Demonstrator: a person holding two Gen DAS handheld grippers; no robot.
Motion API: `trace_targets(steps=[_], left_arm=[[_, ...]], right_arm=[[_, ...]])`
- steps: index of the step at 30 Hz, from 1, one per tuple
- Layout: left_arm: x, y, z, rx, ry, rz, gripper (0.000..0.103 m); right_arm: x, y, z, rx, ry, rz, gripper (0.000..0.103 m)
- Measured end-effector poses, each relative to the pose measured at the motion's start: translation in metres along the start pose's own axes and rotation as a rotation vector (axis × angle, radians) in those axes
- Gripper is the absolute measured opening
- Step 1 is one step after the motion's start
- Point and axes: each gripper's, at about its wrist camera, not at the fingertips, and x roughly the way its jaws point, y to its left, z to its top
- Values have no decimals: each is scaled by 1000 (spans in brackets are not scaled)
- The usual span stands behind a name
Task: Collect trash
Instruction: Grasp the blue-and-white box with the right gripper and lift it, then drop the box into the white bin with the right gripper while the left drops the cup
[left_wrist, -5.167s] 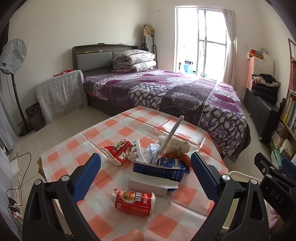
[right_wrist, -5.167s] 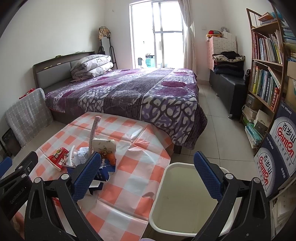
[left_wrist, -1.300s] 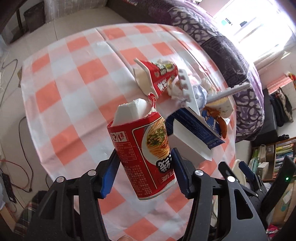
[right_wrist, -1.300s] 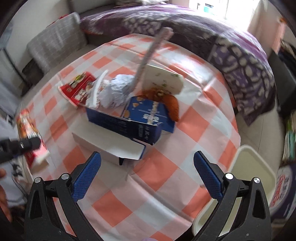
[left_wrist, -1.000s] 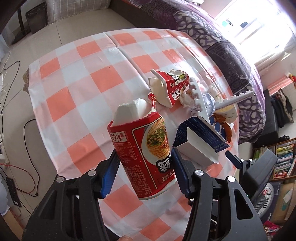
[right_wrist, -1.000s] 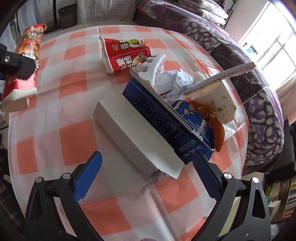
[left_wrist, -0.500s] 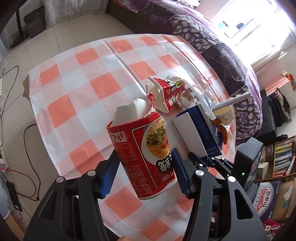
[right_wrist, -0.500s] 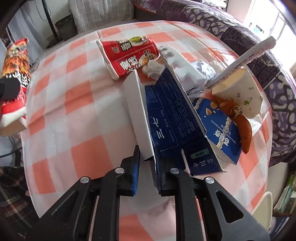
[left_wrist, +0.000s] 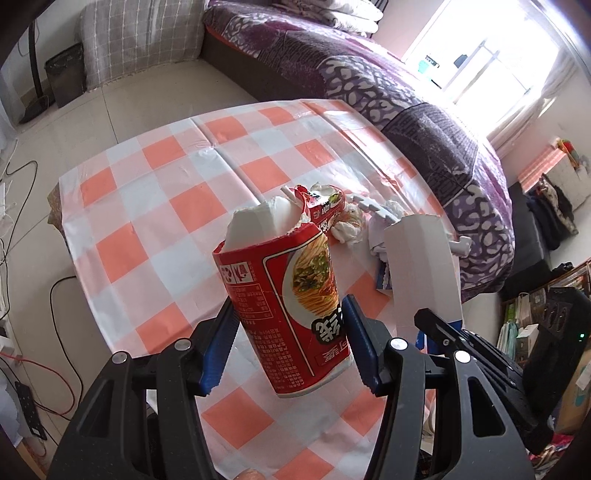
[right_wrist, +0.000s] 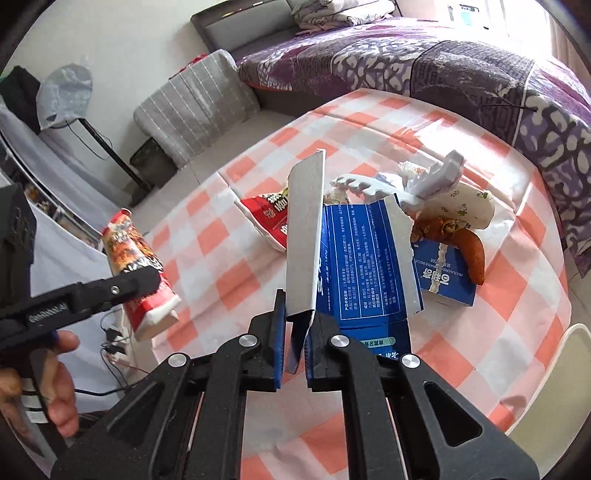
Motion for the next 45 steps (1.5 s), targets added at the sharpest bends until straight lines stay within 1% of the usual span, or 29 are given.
trace_targets(steps=[8,12,13,16,19,21,25,28,30,31,32,33,34,35,36,37,39,42,44,45], left_arm=[[-1,-19,-4,29,-23,-24,56],[2,-31,-8,48,-18,-40,56],[2,-34,-9,54,-17,-42,56],[5,-45,-14,77,-13,-46,56],[10,-55,-18,97,-5,-49,56],[13,-63,-21,110,1,-53,56],[20,-77,-27,133,16,-78,56],[25,-89,-33,152,28,-103,56],[30,-97,-37,166,34,-113,56],[32,-101,-39,173,38,-119,56],[35,-105,-41,179,42,-125,56],[38,-110,-43,185,49,-133,56],[40,-114,-46,190,55,-140,56],[42,-118,-48,195,61,-148,56],[45,-124,-51,202,70,-158,56],[47,-128,-54,209,75,-166,56],[50,-137,-60,228,85,-181,56],[54,-154,-70,258,102,-203,56],[57,-165,-78,272,120,-226,56],[57,-171,-81,280,131,-241,56]], right_arm=[[-44,-8,2,40,-107,6,8],[-63,-19,-1,51,-136,-34,8],[-68,-23,-7,59,-141,-45,8],[-80,-40,-10,103,-144,-83,8],[-88,-62,-17,177,-120,-119,8],[-93,-80,-22,251,-91,-151,8],[-99,-122,-36,427,-7,-209,8],[-100,-146,-51,506,56,-266,9],[-104,-159,-60,555,84,-307,14],[-107,-164,-65,571,82,-321,16],[-111,-168,-68,580,76,-333,20],[-116,-171,-70,589,67,-349,32],[-120,-176,-74,598,57,-364,40],[-126,-181,-77,615,39,-376,55],[-132,-185,-79,633,21,-387,63],[-137,-189,-81,647,8,-389,64],[-148,-200,-83,682,-23,-379,70],[-167,-216,-86,747,-78,-364,73],[-179,-224,-88,781,-117,-348,78],[-184,-227,-88,791,-134,-345,78]])
